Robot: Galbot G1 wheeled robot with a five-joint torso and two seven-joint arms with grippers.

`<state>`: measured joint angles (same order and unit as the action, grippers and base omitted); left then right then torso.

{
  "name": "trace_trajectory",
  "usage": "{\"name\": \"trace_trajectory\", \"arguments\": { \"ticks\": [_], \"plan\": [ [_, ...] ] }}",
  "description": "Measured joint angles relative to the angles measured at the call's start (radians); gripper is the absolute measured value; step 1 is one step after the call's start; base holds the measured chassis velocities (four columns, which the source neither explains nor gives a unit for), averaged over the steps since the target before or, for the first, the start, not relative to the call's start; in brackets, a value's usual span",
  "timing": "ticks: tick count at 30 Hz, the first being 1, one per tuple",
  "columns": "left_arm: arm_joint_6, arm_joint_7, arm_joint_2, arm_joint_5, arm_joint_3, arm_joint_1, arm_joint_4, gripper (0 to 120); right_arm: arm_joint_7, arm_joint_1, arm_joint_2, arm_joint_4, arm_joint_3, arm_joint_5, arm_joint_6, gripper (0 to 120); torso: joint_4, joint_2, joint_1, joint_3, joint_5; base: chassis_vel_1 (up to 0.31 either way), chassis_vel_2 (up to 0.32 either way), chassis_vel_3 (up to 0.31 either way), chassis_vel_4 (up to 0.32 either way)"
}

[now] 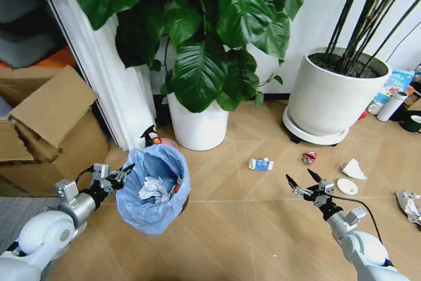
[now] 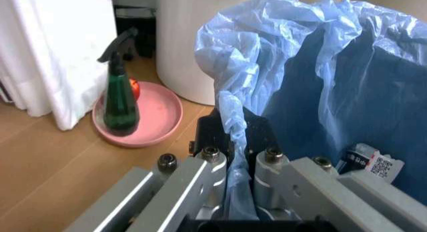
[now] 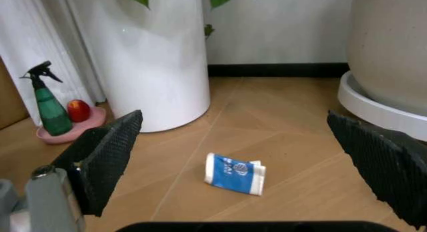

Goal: Pick up the trash bin and place the garbage on the floor into it.

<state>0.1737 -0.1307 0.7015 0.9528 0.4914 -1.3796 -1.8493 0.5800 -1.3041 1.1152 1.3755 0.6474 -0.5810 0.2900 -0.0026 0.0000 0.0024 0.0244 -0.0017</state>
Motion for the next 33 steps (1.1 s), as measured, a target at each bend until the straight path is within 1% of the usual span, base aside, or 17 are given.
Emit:
{"name": "trace_trajectory", "arguments": {
  "ticks": [3, 5, 6, 7, 9, 11, 12, 15, 17, 23, 30, 33],
  "plan": [
    [0.000, 0.000, 0.000, 0.001, -0.002, 0.004, 0.001, 0, 0.008, 0.003, 0.001, -0.003, 0.001, 0.001, 0.003, 100, 0.0002, 0.000, 0.000, 0.000, -0.0005, -0.171, -0.020, 0.198, 0.037],
    [0.000, 0.000, 0.000, 0.001, -0.002, 0.004, 0.001, 0, 0.009, 0.003, 0.002, -0.004, 0.001, 0.001, 0.004, 100, 0.0002, 0.000, 0.000, 0.000, -0.0002, -0.180, -0.005, 0.212, 0.007],
    [0.000, 0.000, 0.000, 0.001, -0.003, 0.005, 0.001, 0, 0.011, 0.003, 0.003, -0.004, 0.001, 0.002, 0.006, 100, 0.0001, 0.000, 0.000, 0.000, 0.0002, -0.234, 0.019, 0.214, -0.049],
    [0.000, -0.001, 0.000, 0.001, -0.003, 0.005, 0.001, 0, 0.012, 0.003, 0.003, -0.004, 0.002, 0.002, 0.007, 100, -0.0003, 0.000, 0.000, 0.000, -0.0006, -0.234, 0.059, 0.235, -0.049],
    [0.000, -0.001, 0.000, 0.001, -0.003, 0.005, 0.001, 0, 0.014, 0.002, 0.003, -0.004, 0.003, 0.002, 0.007, 100, -0.0001, 0.000, 0.000, 0.000, -0.0007, -0.235, 0.059, 0.240, -0.059],
    [0.000, -0.001, 0.000, 0.001, -0.003, 0.003, -0.001, 0, 0.019, 0.000, 0.003, -0.004, 0.004, 0.002, 0.009, 100, 0.0001, 0.000, 0.000, 0.000, 0.0003, -0.212, 0.064, 0.247, -0.073],
    [0.000, -0.001, 0.000, 0.001, -0.003, 0.002, -0.002, 0, 0.020, -0.001, 0.002, -0.004, 0.005, 0.002, 0.010, 100, 0.0003, 0.000, 0.000, 0.000, 0.0001, -0.234, 0.067, 0.248, -0.095],
    [0.000, -0.001, 0.000, 0.001, -0.003, -0.001, -0.003, 0, 0.022, -0.002, 0.002, -0.003, 0.006, 0.002, 0.011, 100, 0.0000, 0.000, 0.000, 0.000, -0.0007, -0.236, 0.074, 0.244, -0.078],
    [-0.001, -0.001, 0.001, 0.001, -0.002, -0.002, -0.006, 0, 0.022, -0.002, 0.004, -0.001, 0.006, 0.003, 0.014, 100, 0.0000, 0.000, 0.000, 0.000, 0.0002, -0.244, 0.067, 0.237, -0.080],
    [-0.001, -0.001, 0.001, -0.001, -0.003, -0.002, -0.009, 0, 0.024, -0.001, 0.003, -0.001, 0.003, 0.016, 0.028, 100, 0.0000, 0.000, 0.000, 0.000, -0.0003, -0.235, 0.063, 0.226, -0.064],
    [-0.001, -0.005, -0.006, -0.006, -0.011, -0.007, -0.013, 0, 0.016, 0.000, -0.021, -0.001, -0.020, 0.088, 0.055, 100, -0.0002, 0.000, 0.000, 0.000, -0.0003, -0.148, 0.044, 0.123, -0.045],
    [-0.001, -0.006, -0.012, -0.010, -0.017, -0.012, -0.016, 0, -0.035, 0.020, -0.050, -0.002, -0.063, 0.178, 0.070, 100, 0.0001, 0.000, 0.000, 0.000, -0.0003, 0.000, 0.000, 0.000, 0.000]
  ]
}}
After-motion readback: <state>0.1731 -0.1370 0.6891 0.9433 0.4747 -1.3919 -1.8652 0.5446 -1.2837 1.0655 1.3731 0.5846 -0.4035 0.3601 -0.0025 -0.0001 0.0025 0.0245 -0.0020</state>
